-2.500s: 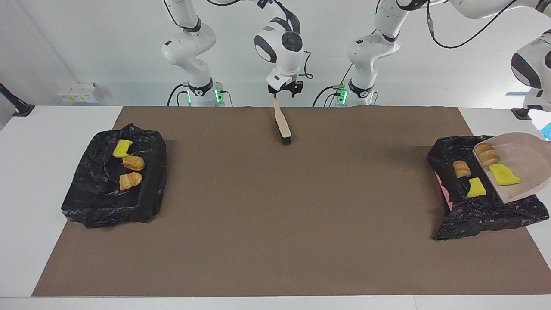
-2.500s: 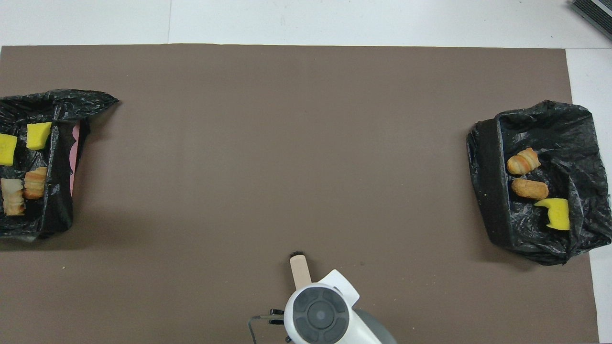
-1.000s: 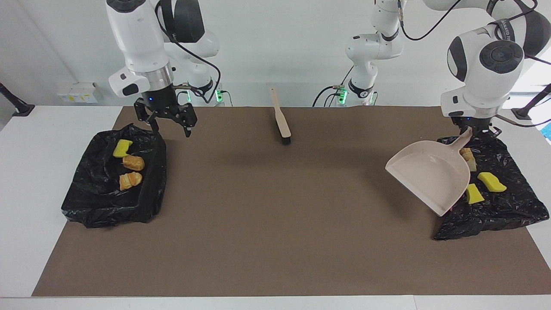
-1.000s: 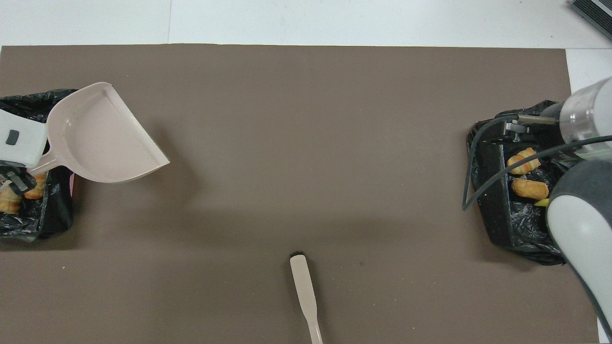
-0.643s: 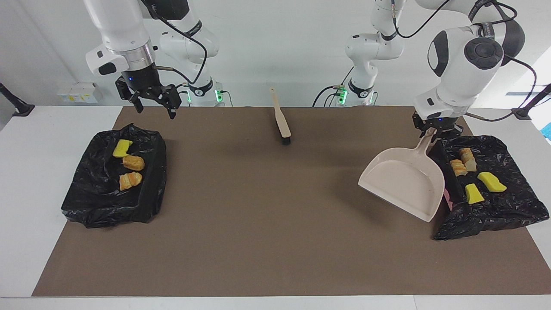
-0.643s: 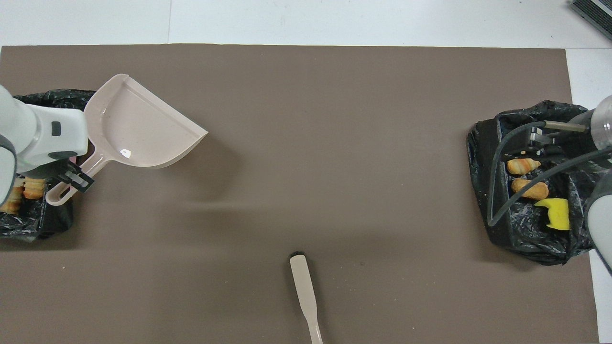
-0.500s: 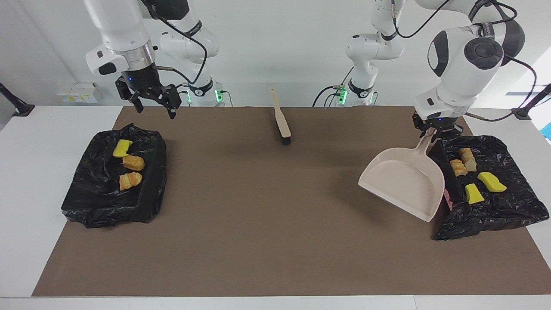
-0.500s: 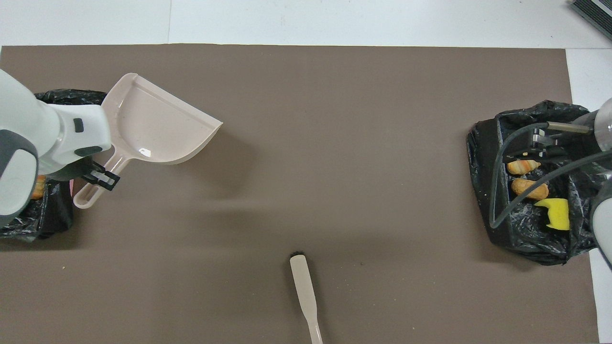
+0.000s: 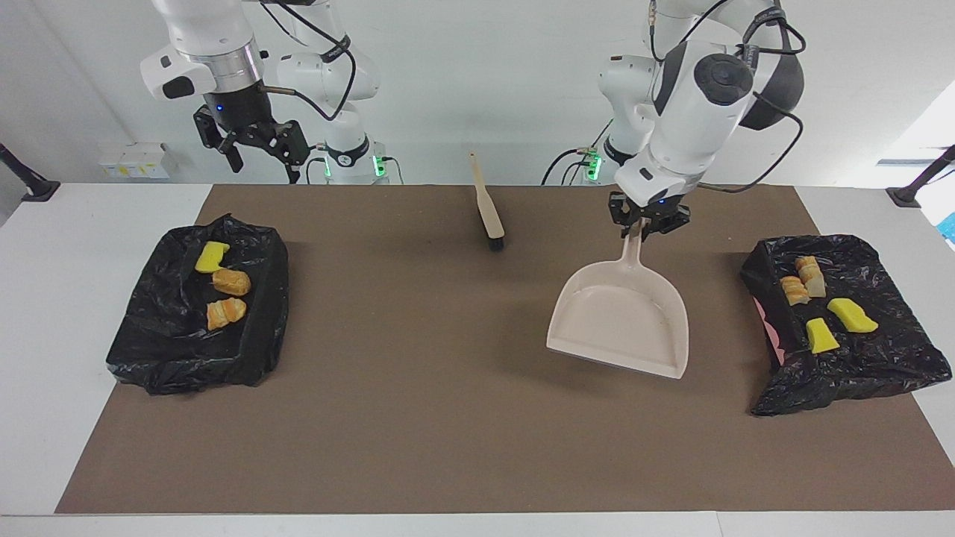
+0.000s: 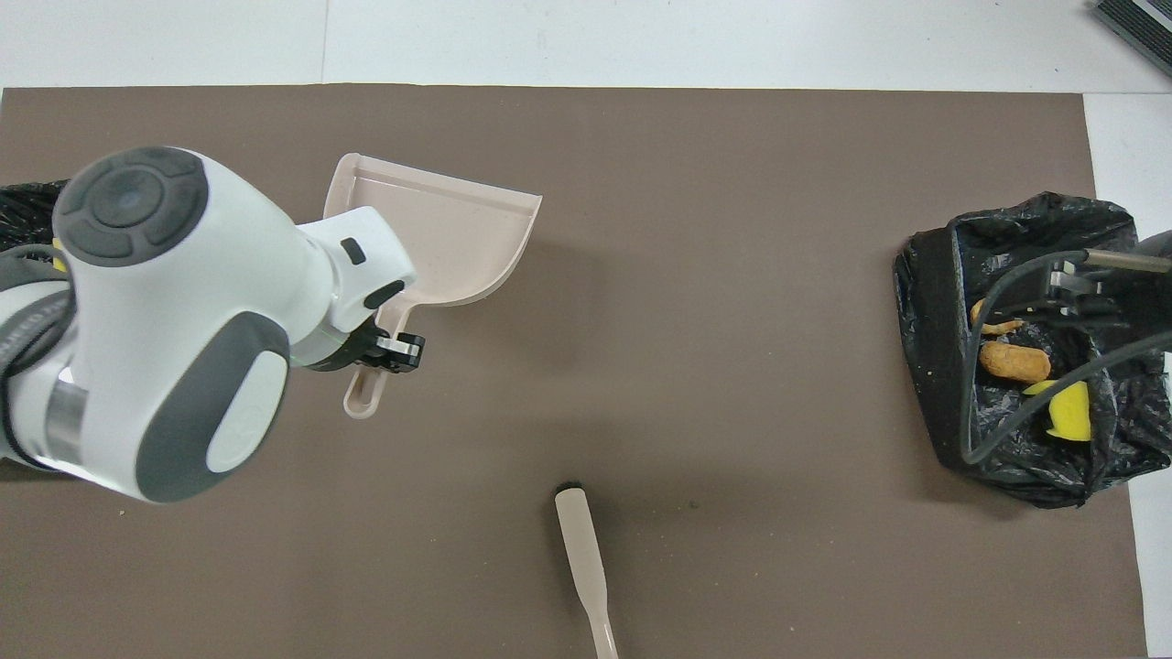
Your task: Sweep and dump trash in bin
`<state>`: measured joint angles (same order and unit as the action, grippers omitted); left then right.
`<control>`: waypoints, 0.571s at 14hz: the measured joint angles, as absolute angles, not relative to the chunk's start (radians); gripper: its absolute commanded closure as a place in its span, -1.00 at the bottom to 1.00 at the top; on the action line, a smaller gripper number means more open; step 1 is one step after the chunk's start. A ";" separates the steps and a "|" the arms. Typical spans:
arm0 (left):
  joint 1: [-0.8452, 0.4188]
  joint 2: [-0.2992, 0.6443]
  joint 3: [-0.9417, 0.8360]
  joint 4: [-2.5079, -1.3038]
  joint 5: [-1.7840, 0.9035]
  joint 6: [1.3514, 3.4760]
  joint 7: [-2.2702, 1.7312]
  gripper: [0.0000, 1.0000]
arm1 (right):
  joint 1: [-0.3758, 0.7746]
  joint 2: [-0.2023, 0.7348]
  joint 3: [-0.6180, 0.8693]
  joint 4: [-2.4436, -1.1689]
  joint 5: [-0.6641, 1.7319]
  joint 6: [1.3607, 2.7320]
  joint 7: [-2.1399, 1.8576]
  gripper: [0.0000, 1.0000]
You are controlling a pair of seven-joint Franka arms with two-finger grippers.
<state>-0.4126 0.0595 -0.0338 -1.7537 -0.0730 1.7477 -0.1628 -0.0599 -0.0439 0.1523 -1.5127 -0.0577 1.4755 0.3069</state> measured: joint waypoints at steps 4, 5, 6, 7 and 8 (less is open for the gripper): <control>-0.539 0.145 -0.034 -1.765 -0.078 1.866 -0.326 1.00 | -0.060 -0.044 0.152 -1.513 -0.058 1.476 0.307 -1.00; -0.561 0.178 -0.034 -1.767 -0.078 1.908 -0.358 1.00 | -0.060 -0.044 0.152 -1.513 -0.058 1.476 0.307 -1.00; -0.575 0.209 -0.034 -1.768 -0.078 1.944 -0.379 1.00 | -0.060 -0.044 0.152 -1.513 -0.058 1.476 0.307 -1.00; -0.583 0.237 -0.034 -1.769 -0.078 1.975 -0.389 1.00 | -0.060 -0.044 0.152 -1.513 -0.058 1.476 0.307 -1.00; -0.585 0.260 -0.033 -1.777 -0.078 2.010 -0.395 1.00 | -0.060 -0.044 0.152 -1.513 -0.058 1.476 0.307 -1.00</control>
